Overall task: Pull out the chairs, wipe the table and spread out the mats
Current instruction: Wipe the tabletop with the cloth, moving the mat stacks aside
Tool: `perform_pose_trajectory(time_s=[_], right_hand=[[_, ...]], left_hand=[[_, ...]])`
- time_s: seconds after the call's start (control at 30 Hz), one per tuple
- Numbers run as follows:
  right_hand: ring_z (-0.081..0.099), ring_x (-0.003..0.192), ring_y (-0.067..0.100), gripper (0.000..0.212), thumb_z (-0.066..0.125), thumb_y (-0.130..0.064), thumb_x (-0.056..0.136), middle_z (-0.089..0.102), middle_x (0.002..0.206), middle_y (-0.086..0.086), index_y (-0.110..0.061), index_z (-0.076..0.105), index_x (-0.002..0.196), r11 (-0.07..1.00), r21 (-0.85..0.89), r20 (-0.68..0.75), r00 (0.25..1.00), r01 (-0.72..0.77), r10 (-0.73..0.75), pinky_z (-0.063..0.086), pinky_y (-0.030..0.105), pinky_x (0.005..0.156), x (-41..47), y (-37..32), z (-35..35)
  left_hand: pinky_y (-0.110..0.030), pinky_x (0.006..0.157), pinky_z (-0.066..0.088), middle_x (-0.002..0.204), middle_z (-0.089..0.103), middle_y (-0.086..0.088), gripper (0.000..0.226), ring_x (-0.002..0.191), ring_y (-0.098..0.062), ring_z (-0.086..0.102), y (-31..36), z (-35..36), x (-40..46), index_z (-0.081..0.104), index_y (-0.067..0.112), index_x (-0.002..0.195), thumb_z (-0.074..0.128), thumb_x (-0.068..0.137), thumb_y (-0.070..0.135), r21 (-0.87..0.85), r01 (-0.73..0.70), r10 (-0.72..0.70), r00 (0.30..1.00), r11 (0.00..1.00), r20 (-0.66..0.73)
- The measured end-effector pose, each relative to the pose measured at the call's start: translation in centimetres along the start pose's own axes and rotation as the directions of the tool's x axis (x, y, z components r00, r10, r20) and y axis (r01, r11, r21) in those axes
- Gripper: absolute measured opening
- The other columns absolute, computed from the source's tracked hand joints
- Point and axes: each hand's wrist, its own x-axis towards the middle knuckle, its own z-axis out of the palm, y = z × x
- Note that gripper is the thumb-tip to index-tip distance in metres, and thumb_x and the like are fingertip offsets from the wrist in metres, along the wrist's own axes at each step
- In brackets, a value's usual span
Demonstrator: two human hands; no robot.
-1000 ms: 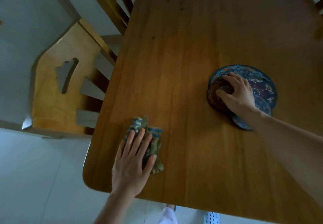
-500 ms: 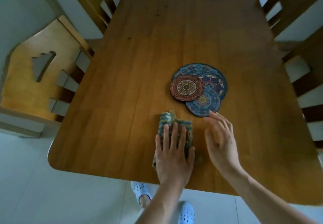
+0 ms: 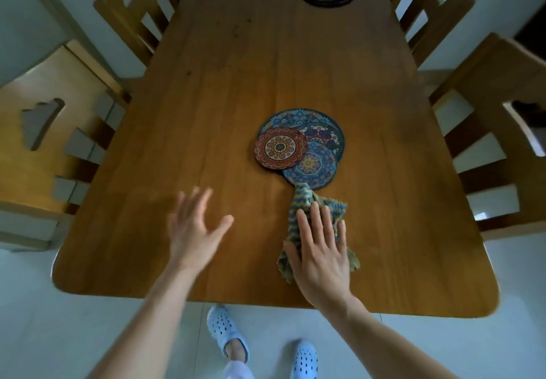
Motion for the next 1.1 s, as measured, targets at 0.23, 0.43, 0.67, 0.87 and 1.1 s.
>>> perform_pose_trajectory(time_s=[0.23,0.43,0.67,0.87,1.1], right_hand=[[-0.006,0.150,0.017,0.077,0.006,-0.064,0.093,-0.001,0.164,0.001,-0.021,0.013,0.157,0.932,-0.101,-0.004,0.937,-0.347,0.348,-0.004,0.043,0.122,-2.1,13.2,-4.7],[-0.008,0.151,0.023,0.078,0.007,-0.061,0.090,0.000,0.164,0.006,-0.020,0.012,0.156,0.865,-0.052,0.003,0.866,-0.500,0.500,-0.006,0.049,0.120,-2.1,8.5,-3.4],[0.004,0.151,0.030,0.066,0.024,-0.054,0.095,0.014,0.163,0.011,-0.024,0.028,0.154,0.988,-0.070,0.064,0.988,-0.139,0.144,0.002,0.049,0.120,-1.8,-8.0,2.4],[0.002,0.150,0.030,0.070,0.018,-0.058,0.095,0.013,0.162,0.012,-0.022,0.022,0.155,0.976,-0.170,0.094,0.983,-0.138,0.156,0.002,0.050,0.119,1.1,-17.9,6.0],[-0.009,0.150,0.028,0.075,0.009,-0.060,0.090,0.000,0.164,0.011,-0.023,0.010,0.155,0.951,-0.142,0.073,0.955,-0.276,0.288,-0.012,0.047,0.117,1.0,-25.7,8.3]], left_hand=[[-0.045,0.118,-0.016,0.160,-0.029,0.007,0.110,0.145,-0.017,-0.031,-5.9,-2.8,0.4,-0.016,0.033,0.154,0.035,0.072,0.086,0.291,0.141,-0.204,0.959,0.946,0.199],[-0.046,0.117,-0.017,0.157,-0.035,0.004,0.107,0.143,-0.020,-0.035,-6.0,-3.4,0.8,-0.023,0.032,0.152,0.032,0.077,0.084,0.360,0.122,-0.218,0.946,0.925,0.238],[-0.047,0.113,-0.021,0.154,-0.041,-0.001,0.106,0.139,-0.025,-0.039,-5.8,-4.3,1.0,-0.027,0.028,0.150,0.035,0.083,0.081,0.330,0.059,-0.182,0.917,0.942,0.355],[-0.043,0.119,-0.008,0.161,-0.024,0.011,0.090,0.146,-0.014,-0.027,-8.7,-8.4,1.4,0.000,0.032,0.157,0.056,0.091,0.056,-0.017,-0.017,0.023,0.859,1.000,0.511],[-0.041,0.120,0.014,0.164,0.002,0.012,0.062,0.150,-0.009,-0.008,-15.6,-14.1,2.3,0.027,0.033,0.152,0.052,0.096,0.048,-0.038,-0.121,0.125,0.878,0.992,0.463]])
